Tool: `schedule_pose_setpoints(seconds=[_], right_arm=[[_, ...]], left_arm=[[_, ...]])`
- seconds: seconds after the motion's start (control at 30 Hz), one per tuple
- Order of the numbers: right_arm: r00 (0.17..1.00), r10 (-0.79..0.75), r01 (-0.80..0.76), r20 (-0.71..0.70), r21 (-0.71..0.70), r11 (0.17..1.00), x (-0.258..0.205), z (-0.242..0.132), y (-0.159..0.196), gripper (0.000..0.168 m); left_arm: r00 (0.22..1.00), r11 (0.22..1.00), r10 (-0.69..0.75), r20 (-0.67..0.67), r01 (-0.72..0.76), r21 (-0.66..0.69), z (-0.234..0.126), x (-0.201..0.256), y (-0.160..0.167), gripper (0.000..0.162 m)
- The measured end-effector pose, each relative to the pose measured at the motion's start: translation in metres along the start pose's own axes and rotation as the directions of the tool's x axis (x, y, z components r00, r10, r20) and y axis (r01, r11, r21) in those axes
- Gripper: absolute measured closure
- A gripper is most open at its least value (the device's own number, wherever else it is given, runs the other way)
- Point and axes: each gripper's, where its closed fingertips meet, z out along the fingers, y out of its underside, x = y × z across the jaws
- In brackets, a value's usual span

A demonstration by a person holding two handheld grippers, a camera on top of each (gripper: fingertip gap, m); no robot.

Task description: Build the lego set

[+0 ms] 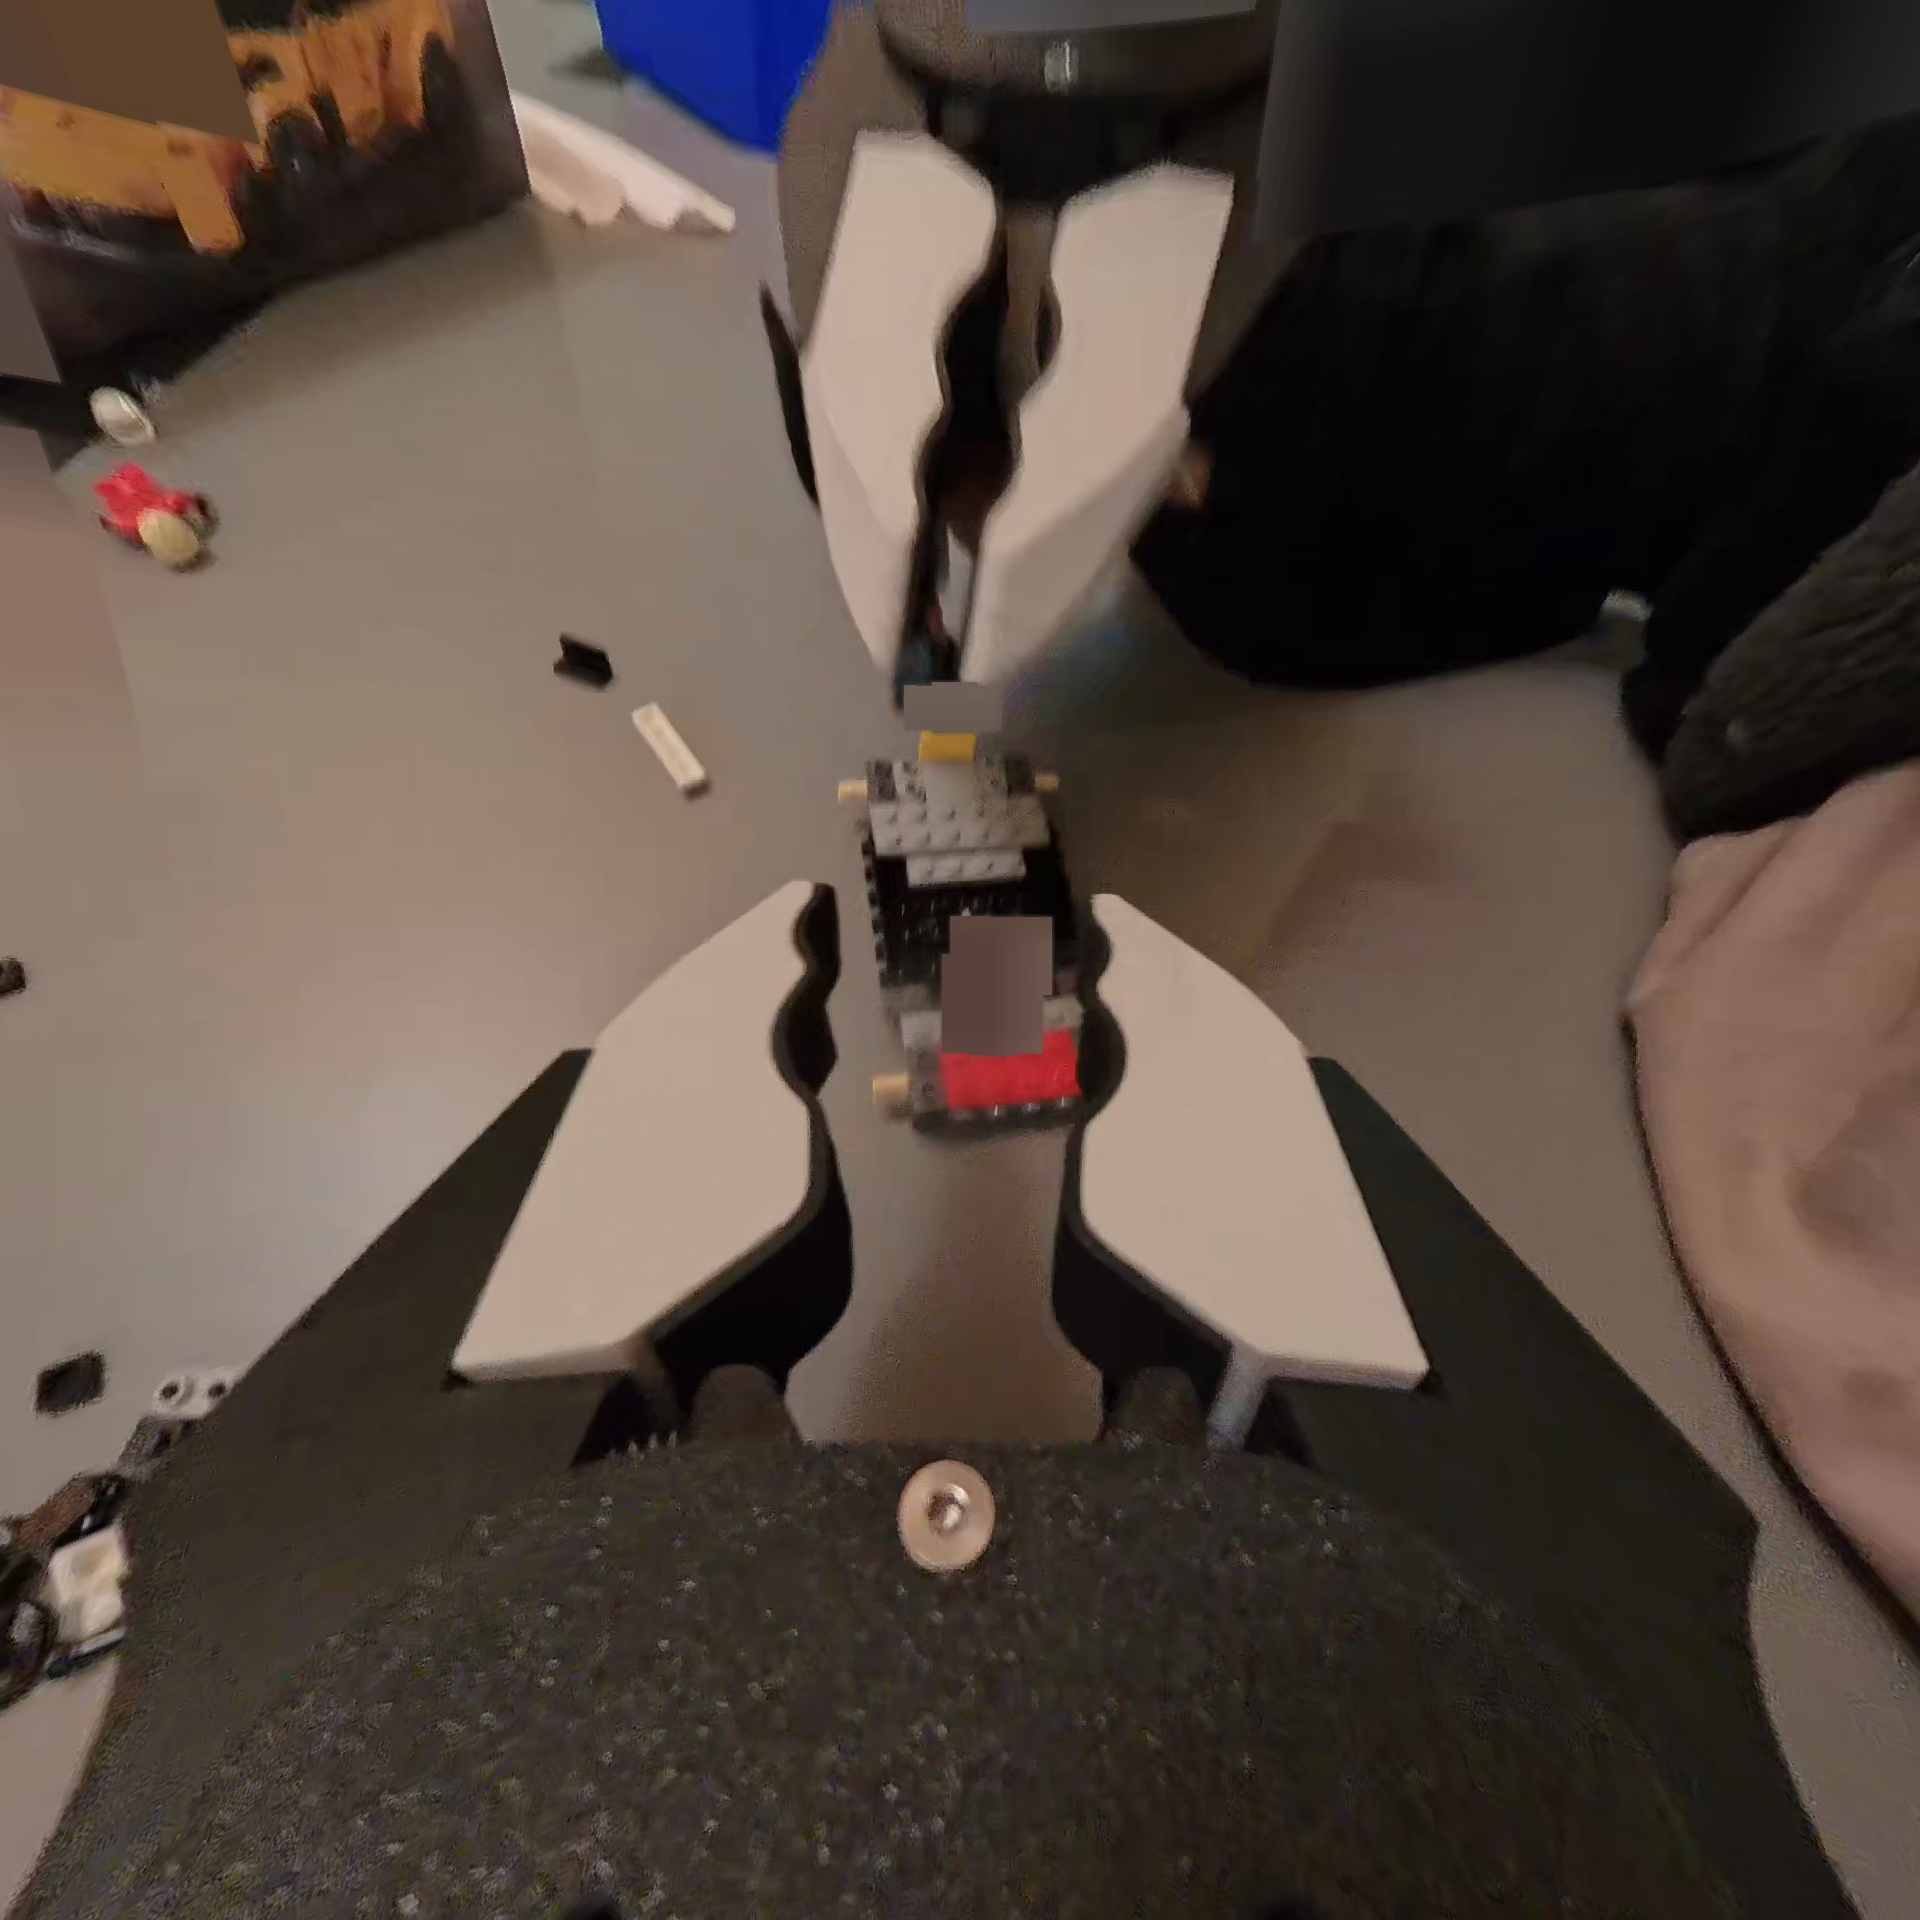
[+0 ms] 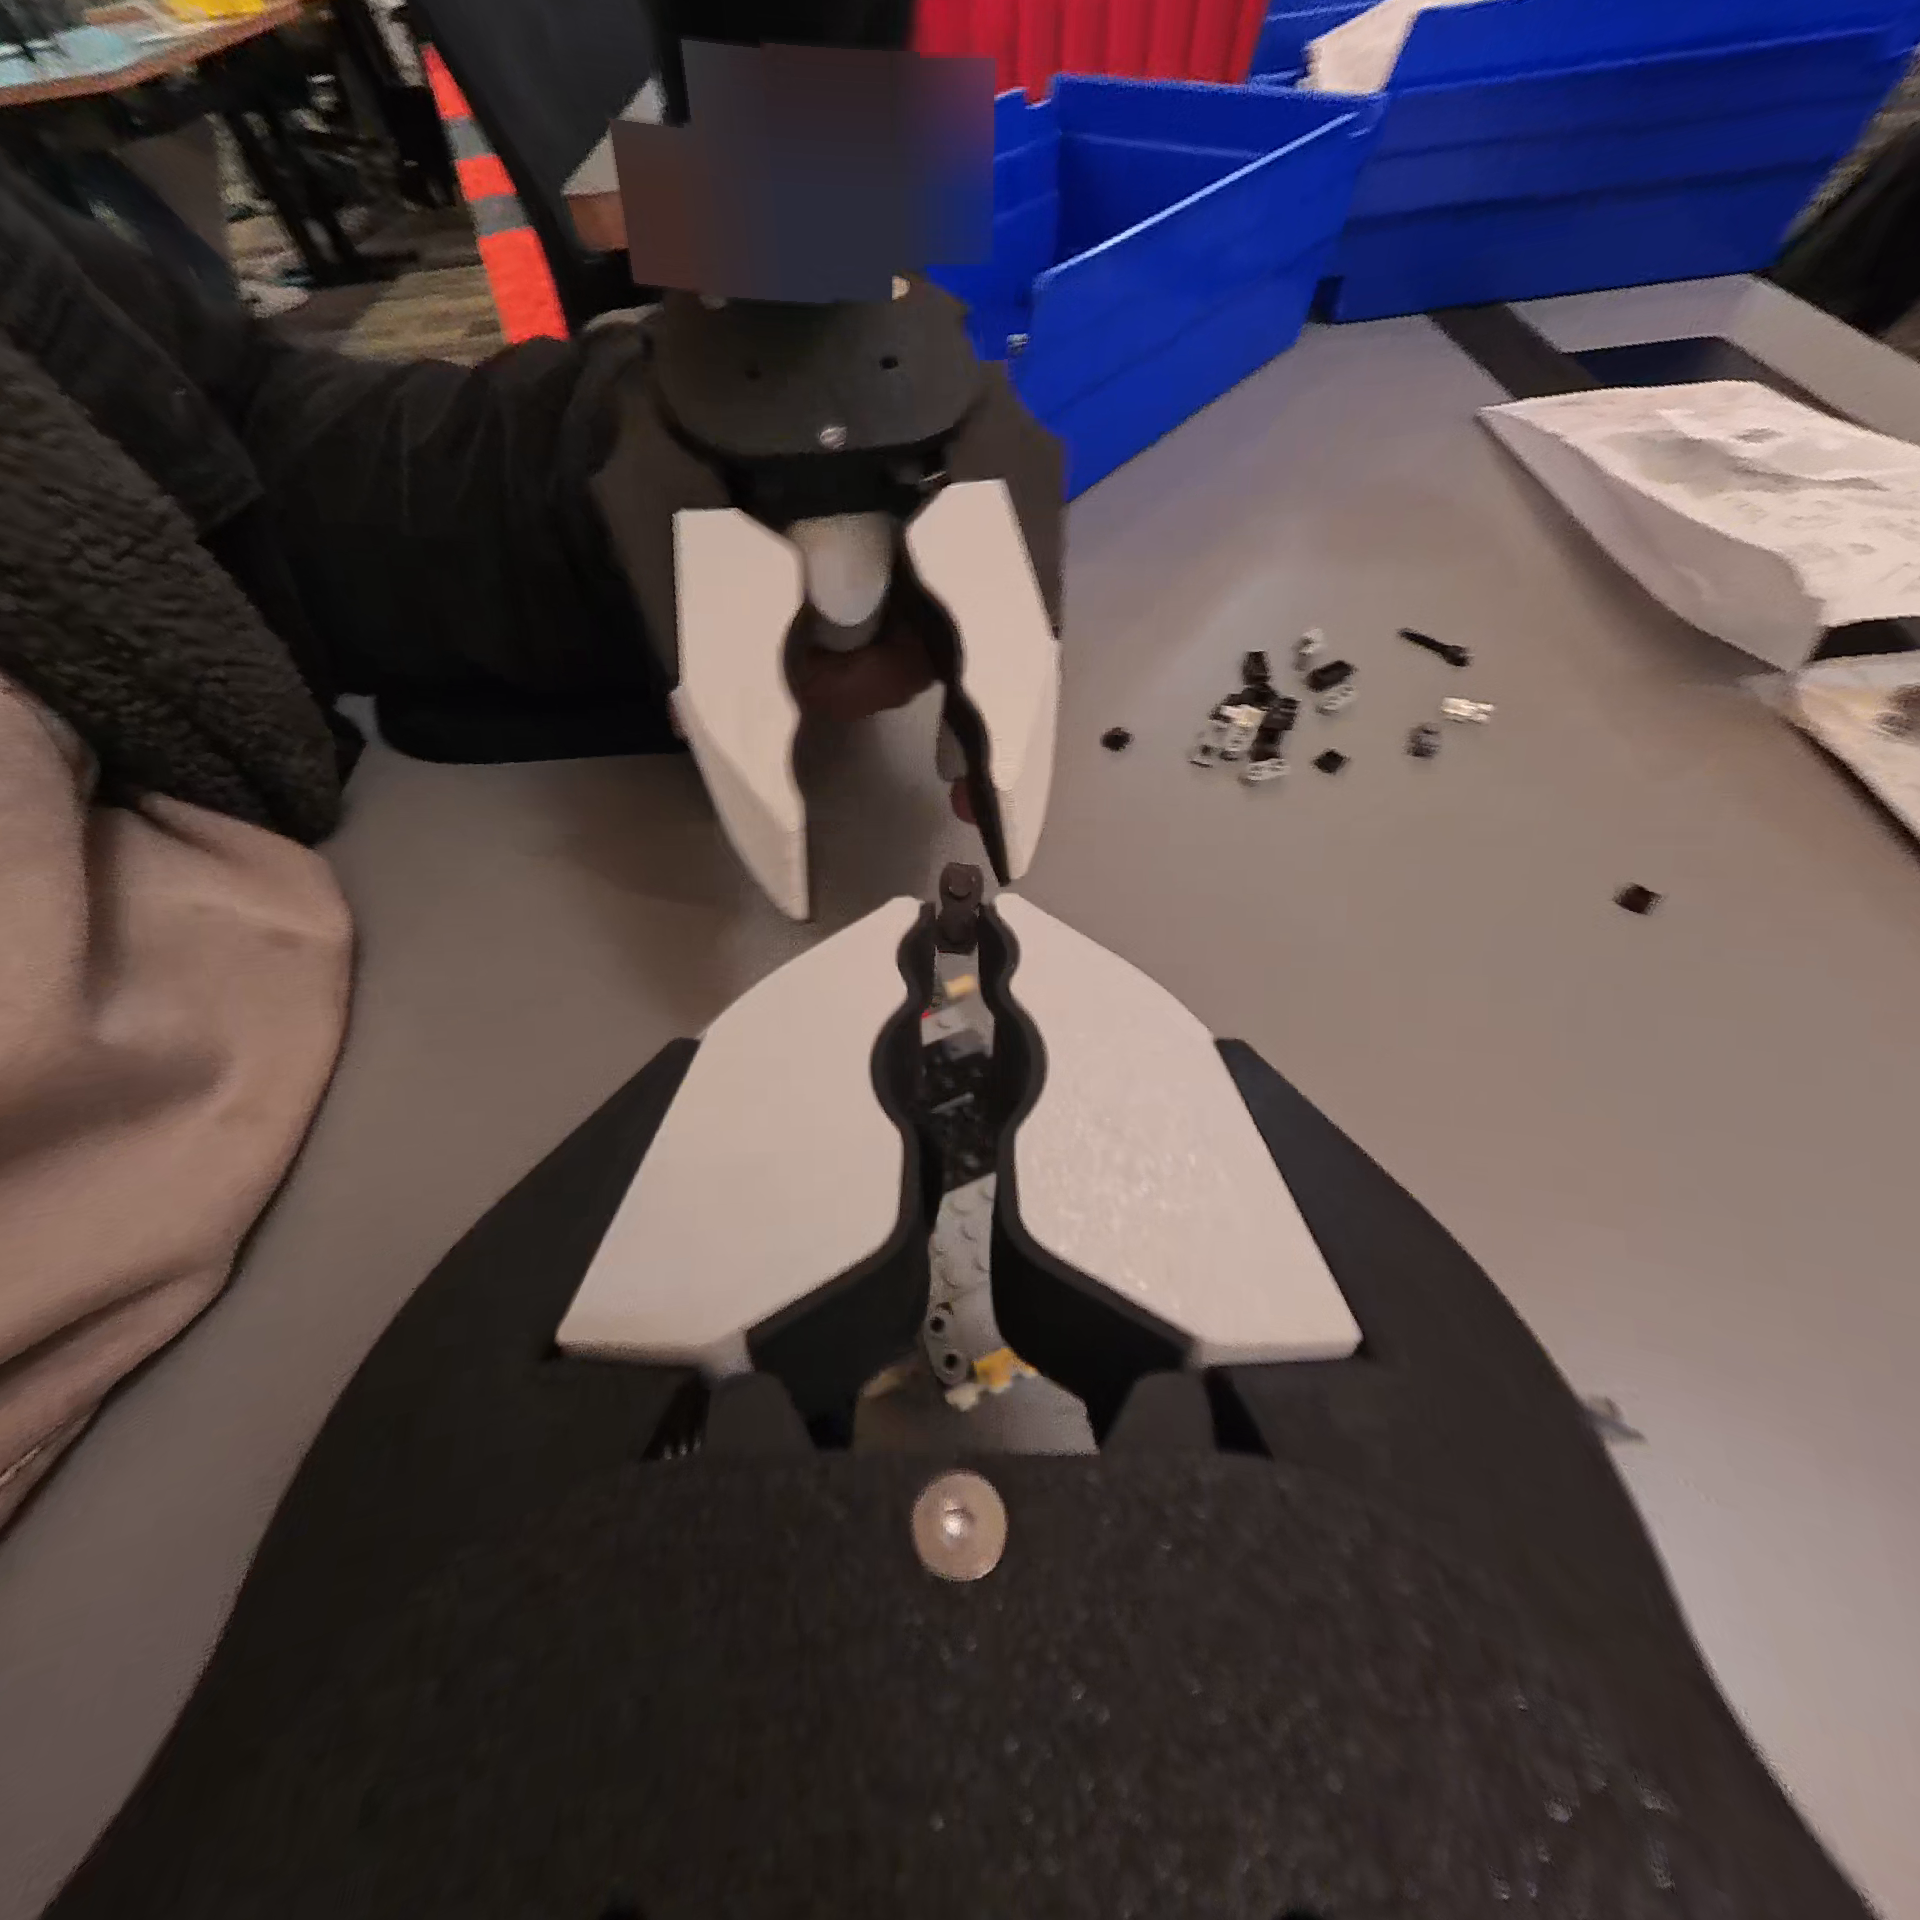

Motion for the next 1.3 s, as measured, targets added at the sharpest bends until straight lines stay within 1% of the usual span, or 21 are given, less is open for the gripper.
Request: schedule_pose_setpoints(seconds=[0.03,0.17,0.27,0.37,0.43,0.67,0.73,0.93,1.0,1.2,1.3], right_arm=[[1.000,0.010,-0.010,-0.028,0.003,1.000,0.006,-0.004,-0.001,0.161],[0.987,0.061,-0.065,-0.145,-0.020,0.998,0.029,-0.019,0.006,0.161],[0.977,0.084,-0.095,-0.195,-0.046,0.994,0.036,-0.029,0.012,0.161],[0.972,0.092,-0.105,-0.216,-0.051,0.993,0.037,-0.037,0.013,0.161],[0.970,0.095,-0.111,-0.222,-0.061,0.992,0.035,-0.041,0.015,0.161],[0.962,0.112,-0.151,-0.248,-0.145,0.978,0.024,-0.043,0.034,0.161],[0.959,0.122,-0.170,-0.255,-0.177,0.969,0.018,-0.042,0.041,0.161],[0.955,0.151,-0.206,-0.257,-0.207,0.956,0.001,-0.038,0.057,0.161],[0.953,0.157,-0.214,-0.261,-0.207,0.955,-0.001,-0.038,0.060,0.161],[0.955,0.155,-0.216,-0.253,-0.233,0.948,-0.006,-0.037,0.067,0.161],[0.952,0.158,-0.219,-0.264,-0.220,0.951,-0.004,-0.040,0.065,0.161]], left_arm=[[1.000,0.999,0.001,0.003,-0.001,-0.045,0.000,-0.001,0.007,0.111],[1.000,0.977,-0.002,0.010,0.004,-0.213,-0.001,-0.004,0.038,0.092],[1.000,0.955,0.011,-0.018,-0.016,-0.297,0.006,0.002,0.055,0.085],[0.998,0.939,0.055,-0.029,-0.062,-0.339,0.013,0.007,0.062,0.090],[0.997,0.937,0.061,-0.036,-0.070,-0.342,0.016,0.010,0.062,0.097],[0.996,0.931,0.088,-0.032,-0.094,-0.352,0.020,0.014,0.060,0.113],[0.995,0.928,0.089,-0.036,-0.096,-0.359,0.021,0.016,0.060,0.116],[0.995,0.925,0.075,-0.060,-0.092,-0.368,0.023,0.023,0.061,0.121],[0.995,0.925,0.074,-0.066,-0.094,-0.368,0.022,0.024,0.061,0.127],[0.995,0.925,0.074,-0.067,-0.094,-0.367,0.023,0.025,0.061,0.127],[0.995,0.926,0.072,-0.066,-0.091,-0.366,0.022,0.025,0.061,0.127]])
